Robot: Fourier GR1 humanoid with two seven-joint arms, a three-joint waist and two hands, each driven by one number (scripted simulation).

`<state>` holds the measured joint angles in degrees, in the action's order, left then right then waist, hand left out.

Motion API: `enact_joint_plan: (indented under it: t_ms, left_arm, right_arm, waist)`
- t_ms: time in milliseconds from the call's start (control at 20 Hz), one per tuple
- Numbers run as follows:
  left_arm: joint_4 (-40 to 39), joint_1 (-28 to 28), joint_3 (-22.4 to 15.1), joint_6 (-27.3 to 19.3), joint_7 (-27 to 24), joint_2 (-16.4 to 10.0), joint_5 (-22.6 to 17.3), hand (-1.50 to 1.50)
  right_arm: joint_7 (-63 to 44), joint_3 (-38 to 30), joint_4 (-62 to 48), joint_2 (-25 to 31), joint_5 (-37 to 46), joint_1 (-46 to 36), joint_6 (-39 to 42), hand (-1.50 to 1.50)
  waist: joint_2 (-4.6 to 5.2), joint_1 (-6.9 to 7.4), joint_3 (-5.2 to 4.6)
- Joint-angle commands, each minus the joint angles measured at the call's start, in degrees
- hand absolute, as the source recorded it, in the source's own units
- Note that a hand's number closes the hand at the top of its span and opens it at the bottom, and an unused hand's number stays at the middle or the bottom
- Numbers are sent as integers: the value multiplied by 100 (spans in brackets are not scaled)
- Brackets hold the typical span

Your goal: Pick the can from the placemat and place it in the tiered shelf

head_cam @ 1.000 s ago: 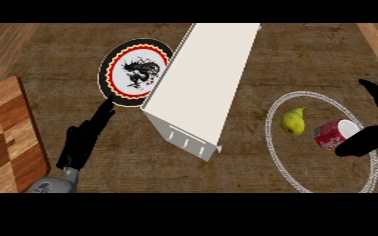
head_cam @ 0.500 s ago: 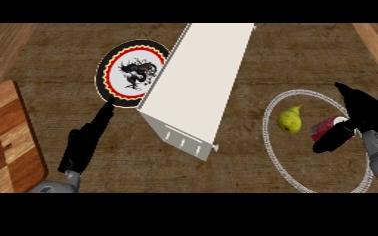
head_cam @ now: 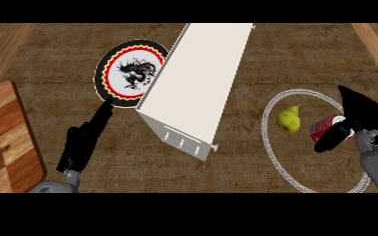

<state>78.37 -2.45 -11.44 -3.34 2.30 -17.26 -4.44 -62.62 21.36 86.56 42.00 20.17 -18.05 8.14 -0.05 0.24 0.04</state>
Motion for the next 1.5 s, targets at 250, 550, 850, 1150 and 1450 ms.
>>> enact_joint_plan:
  t_ms: [250, 550, 850, 1150, 1450]
  left_arm:
    - [-29, -70, 3, 64, 282, 239, 211, 0]
    - [28, 428, 89, 190, -216, 203, 339, 0]
    - [-263, 159, 306, 316, -212, 330, 411, 0]
    - [33, 147, 489, 422, 14, 309, 471, 0]
    - [-198, 302, 448, 486, -395, 497, 720, 0]
  right_arm:
    - [-360, -193, -162, -348, 406, 201, 474, -150]
    - [-377, -259, -343, -718, 774, 145, 509, -150]
    - [360, -586, -1197, -922, 1118, 30, 673, -150]
    - [1173, -555, -1623, -1295, 1616, -64, 578, 150]
    - [1869, -852, -2033, -1385, 2092, 66, 168, 150]
  waist:
    - [4, -17, -5]
    - [4, 7, -6]
    - [10, -5, -5]
    - [10, 15, -4]
    - [11, 3, -4]
